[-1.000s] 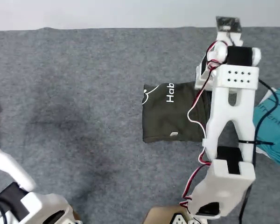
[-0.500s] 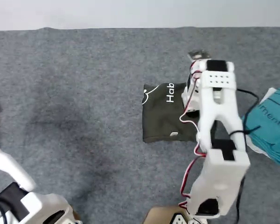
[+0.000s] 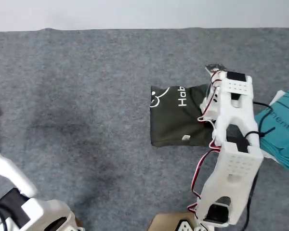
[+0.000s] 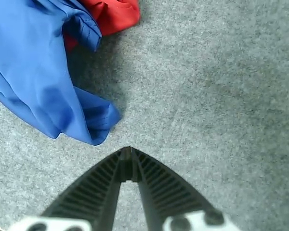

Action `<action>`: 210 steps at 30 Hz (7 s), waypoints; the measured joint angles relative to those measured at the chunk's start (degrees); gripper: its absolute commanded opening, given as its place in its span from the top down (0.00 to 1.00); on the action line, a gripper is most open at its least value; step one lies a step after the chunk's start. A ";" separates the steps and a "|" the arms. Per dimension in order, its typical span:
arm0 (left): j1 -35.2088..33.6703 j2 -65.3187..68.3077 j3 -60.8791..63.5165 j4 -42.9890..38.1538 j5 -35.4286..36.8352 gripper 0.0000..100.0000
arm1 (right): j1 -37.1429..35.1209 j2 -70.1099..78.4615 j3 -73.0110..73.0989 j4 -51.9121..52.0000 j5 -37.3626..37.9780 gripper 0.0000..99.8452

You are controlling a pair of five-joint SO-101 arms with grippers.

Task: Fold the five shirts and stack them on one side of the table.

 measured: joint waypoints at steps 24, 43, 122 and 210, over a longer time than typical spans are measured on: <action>1.14 -7.74 0.00 0.00 0.00 1.00 | -9.41 7.74 -8.88 -16.88 0.44 0.99; 1.23 -10.99 0.26 0.00 0.00 1.00 | -12.13 13.54 -51.52 17.05 -0.44 0.99; 1.23 -10.99 3.52 0.09 0.00 1.00 | -2.73 19.87 -34.73 -18.99 38.07 0.99; 1.23 -23.82 17.85 0.18 -4.66 1.00 | -14.77 42.37 -68.04 7.56 -59.87 0.58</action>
